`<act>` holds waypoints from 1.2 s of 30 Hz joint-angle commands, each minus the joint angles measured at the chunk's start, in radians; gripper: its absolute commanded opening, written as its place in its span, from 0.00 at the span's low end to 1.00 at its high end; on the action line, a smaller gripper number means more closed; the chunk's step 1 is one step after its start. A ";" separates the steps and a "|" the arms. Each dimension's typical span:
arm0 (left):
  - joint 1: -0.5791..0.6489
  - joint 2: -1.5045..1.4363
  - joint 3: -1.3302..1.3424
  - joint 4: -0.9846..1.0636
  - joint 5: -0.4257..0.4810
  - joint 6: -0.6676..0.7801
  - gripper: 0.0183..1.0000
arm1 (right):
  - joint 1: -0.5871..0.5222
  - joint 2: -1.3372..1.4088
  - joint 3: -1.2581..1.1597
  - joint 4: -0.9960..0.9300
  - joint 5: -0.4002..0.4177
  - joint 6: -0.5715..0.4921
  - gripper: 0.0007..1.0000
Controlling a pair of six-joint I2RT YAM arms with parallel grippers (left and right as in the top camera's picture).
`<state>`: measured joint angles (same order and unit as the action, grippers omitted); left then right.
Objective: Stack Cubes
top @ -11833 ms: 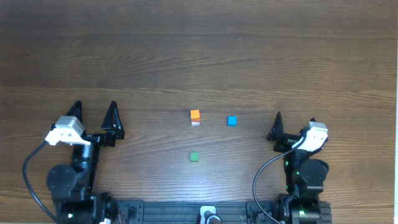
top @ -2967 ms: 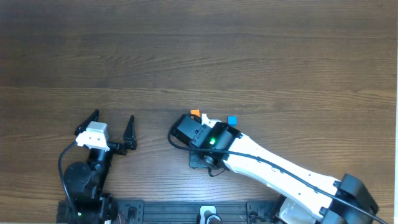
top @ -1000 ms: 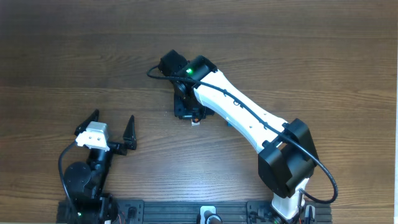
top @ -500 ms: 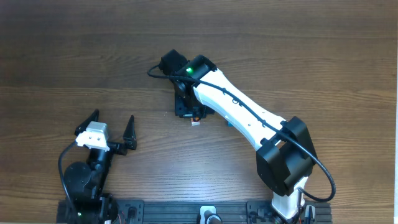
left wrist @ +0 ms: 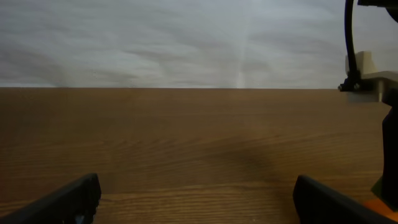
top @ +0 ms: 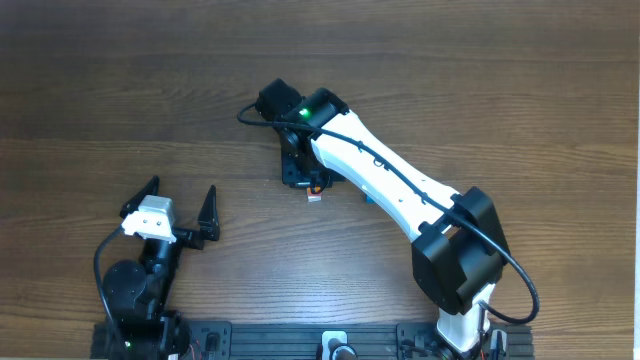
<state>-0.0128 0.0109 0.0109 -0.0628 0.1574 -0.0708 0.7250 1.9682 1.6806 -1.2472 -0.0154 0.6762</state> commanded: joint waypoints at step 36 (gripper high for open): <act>0.005 -0.005 -0.005 0.000 -0.001 0.014 1.00 | -0.011 0.047 0.019 0.013 0.013 -0.005 0.26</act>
<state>-0.0128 0.0109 0.0109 -0.0628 0.1574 -0.0708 0.7250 2.0075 1.6810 -1.2320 -0.0151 0.6754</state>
